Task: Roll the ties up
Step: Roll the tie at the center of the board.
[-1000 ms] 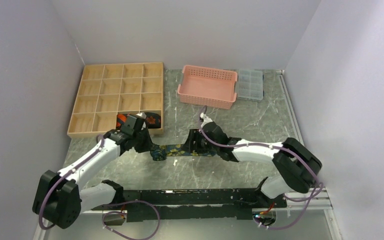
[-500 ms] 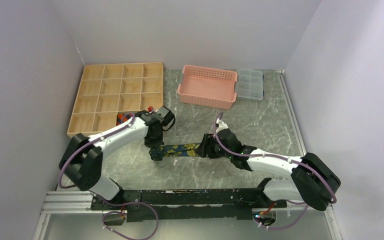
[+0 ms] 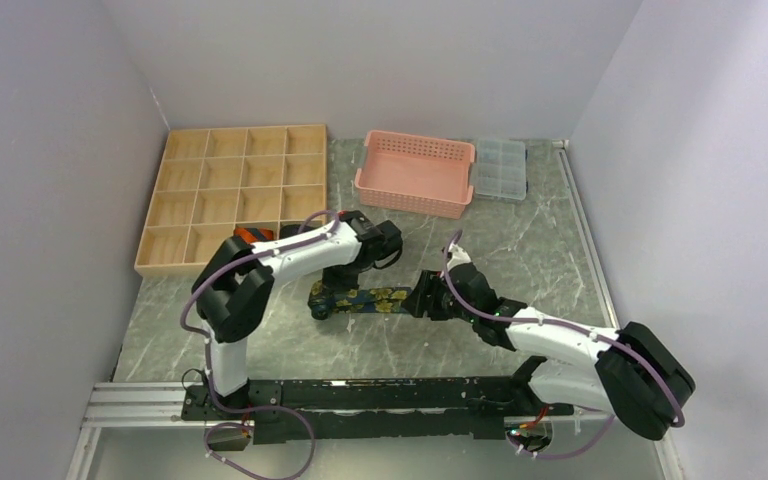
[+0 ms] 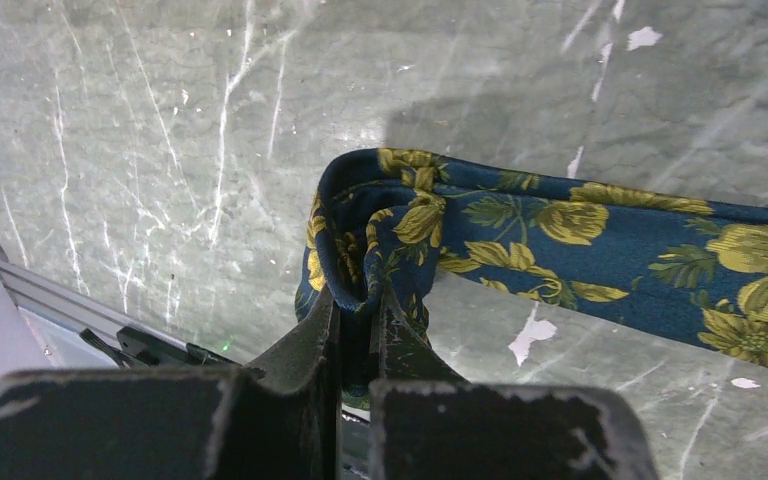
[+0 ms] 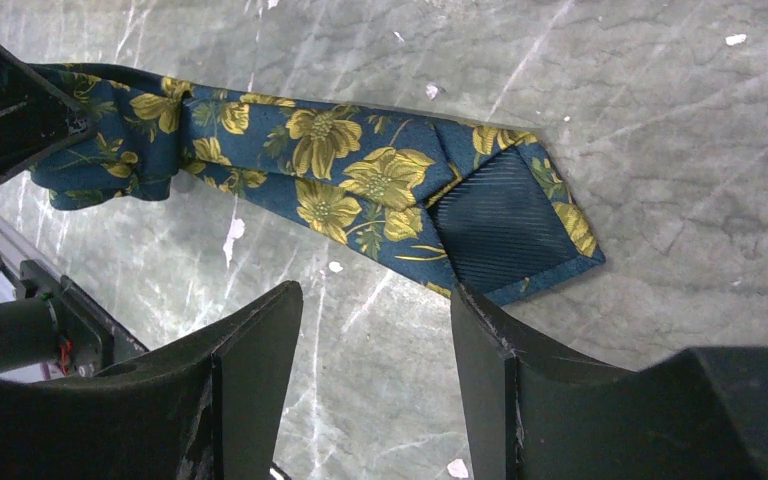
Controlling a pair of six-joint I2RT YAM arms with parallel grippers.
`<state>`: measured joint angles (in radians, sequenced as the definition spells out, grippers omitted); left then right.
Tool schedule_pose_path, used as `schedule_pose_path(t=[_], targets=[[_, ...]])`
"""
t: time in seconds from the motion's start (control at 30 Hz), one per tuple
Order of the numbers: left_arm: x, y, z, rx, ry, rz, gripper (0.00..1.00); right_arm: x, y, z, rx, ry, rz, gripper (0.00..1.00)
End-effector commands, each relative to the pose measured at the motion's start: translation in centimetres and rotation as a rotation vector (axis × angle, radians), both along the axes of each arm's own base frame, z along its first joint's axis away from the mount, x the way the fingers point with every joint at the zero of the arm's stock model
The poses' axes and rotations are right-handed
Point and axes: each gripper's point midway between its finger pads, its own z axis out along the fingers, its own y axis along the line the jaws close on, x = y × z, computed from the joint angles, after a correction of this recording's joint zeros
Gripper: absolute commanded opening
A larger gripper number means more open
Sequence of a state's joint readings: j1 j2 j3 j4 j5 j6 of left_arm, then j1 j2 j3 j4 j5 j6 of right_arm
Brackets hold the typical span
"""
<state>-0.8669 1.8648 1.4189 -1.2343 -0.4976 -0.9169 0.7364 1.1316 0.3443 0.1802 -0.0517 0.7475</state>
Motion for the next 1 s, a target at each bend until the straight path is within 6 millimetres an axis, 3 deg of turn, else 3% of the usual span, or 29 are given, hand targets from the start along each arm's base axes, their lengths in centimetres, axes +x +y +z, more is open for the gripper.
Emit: schedule_pose_path(t=[0.0, 0.4, 0.6, 0.83, 0.97], targets=[[0.3, -1.3, 0.2, 0.022, -0.031, 0.019, 0.03, 0.6, -0.3, 0.8, 0.019, -0.048, -0.011, 0.61], [0.7, -6.9, -2.8, -0.133, 0.009, -0.077, 0.07, 0.2, -1.6, 1.0, 0.021, -0.059, -0.039, 0.62], [1.3, -9.6, -3.3, -0.258, -0.006, -0.119, 0.32, 0.0, -2.1, 1.1, 0.010, -0.064, -0.047, 0.62], [1.1, -10.3, -2.7, -0.339, -0.036, -0.132, 0.50, 0.0, -2.3, 1.2, -0.002, -0.067, -0.050, 0.62], [0.7, -10.0, -1.8, -0.382, -0.056, -0.137, 0.54, 0.1, -2.2, 1.2, -0.009, -0.063, -0.046, 0.62]])
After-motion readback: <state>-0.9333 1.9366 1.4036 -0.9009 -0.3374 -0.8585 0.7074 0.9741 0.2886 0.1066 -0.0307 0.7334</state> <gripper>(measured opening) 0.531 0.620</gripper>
